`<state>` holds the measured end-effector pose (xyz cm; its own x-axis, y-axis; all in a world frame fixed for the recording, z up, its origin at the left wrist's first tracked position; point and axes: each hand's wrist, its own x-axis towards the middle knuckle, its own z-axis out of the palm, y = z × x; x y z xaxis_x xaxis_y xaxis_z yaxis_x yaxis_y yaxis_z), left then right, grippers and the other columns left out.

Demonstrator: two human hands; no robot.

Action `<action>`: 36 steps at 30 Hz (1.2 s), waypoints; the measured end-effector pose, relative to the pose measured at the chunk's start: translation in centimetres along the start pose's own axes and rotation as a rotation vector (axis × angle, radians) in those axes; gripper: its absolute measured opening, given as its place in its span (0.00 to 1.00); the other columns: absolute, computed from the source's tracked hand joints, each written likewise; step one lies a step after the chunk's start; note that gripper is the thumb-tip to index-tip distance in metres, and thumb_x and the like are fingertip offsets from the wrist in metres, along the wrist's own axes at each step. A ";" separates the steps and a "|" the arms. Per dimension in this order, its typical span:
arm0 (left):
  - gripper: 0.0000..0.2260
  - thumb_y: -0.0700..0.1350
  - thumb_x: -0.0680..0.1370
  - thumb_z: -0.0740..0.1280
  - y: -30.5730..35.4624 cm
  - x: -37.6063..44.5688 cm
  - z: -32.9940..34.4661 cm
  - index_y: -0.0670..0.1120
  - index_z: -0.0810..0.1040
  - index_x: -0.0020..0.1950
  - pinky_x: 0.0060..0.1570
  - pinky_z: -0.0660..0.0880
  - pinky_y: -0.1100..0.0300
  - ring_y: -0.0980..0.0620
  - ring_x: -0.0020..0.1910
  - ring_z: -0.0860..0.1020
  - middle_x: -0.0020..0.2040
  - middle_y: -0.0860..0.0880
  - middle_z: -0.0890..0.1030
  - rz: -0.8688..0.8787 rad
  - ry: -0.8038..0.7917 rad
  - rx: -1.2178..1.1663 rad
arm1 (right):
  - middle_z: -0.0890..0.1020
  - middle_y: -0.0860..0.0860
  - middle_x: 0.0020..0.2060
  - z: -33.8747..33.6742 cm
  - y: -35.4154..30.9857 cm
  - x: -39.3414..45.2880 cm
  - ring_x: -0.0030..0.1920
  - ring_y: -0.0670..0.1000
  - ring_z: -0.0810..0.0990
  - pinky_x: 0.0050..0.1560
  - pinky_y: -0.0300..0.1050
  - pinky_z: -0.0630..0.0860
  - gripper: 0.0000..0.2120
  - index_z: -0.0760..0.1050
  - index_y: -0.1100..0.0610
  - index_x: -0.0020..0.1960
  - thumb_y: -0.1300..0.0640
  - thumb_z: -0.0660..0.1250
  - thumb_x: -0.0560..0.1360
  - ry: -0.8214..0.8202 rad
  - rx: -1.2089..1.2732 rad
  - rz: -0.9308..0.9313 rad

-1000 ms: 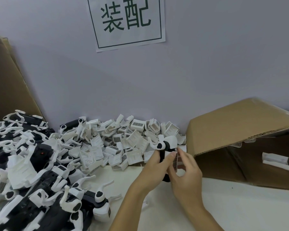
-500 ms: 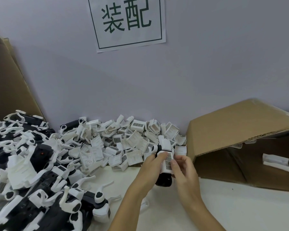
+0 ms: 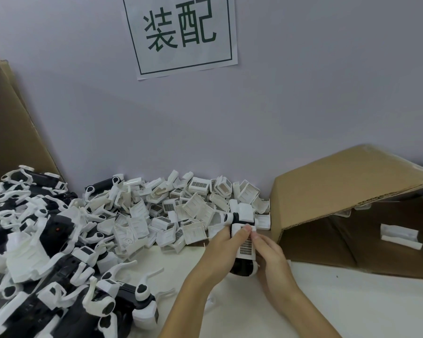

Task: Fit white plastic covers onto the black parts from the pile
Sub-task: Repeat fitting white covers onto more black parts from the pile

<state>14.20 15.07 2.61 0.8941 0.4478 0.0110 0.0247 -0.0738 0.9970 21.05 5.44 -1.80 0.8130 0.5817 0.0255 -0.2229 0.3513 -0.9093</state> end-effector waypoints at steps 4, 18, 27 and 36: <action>0.12 0.55 0.81 0.65 0.1 0.0 0.2 0.49 0.83 0.53 0.50 0.78 0.60 0.53 0.48 0.84 0.45 0.52 0.86 -0.003 0.010 0.001 | 0.86 0.60 0.51 0.0 -0.2 0.0 0.54 0.58 0.85 0.56 0.55 0.80 0.24 0.85 0.55 0.54 0.39 0.65 0.71 -0.064 -0.039 0.018; 0.10 0.50 0.74 0.76 0.7 0.0 0.8 0.44 0.85 0.45 0.35 0.78 0.65 0.52 0.38 0.86 0.39 0.48 0.87 -0.012 0.138 -0.085 | 0.87 0.57 0.44 0.5 -0.5 -0.4 0.49 0.57 0.86 0.51 0.54 0.82 0.16 0.87 0.51 0.47 0.53 0.61 0.83 0.059 -0.106 -0.077; 0.11 0.49 0.81 0.67 0.1 0.1 1.8 0.44 0.84 0.51 0.48 0.81 0.57 0.49 0.47 0.85 0.46 0.46 0.87 -0.019 0.101 -0.162 | 0.86 0.60 0.48 0.1 -1.3 -0.2 0.50 0.58 0.86 0.49 0.53 0.80 0.17 0.87 0.55 0.49 0.45 0.67 0.73 0.093 0.060 -0.026; 0.17 0.54 0.83 0.61 0.0 -0.4 1.9 0.43 0.83 0.52 0.41 0.77 0.64 0.55 0.42 0.84 0.41 0.50 0.86 0.047 0.118 0.008 | 0.87 0.57 0.42 0.5 -1.4 -0.8 0.44 0.55 0.87 0.39 0.48 0.81 0.24 0.87 0.54 0.42 0.35 0.67 0.67 0.079 -0.077 -0.054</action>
<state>14.66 13.22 2.50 0.8352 0.5458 0.0675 -0.0122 -0.1042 0.9945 20.42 4.80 -0.34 0.8633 0.5026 0.0457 -0.1376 0.3216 -0.9368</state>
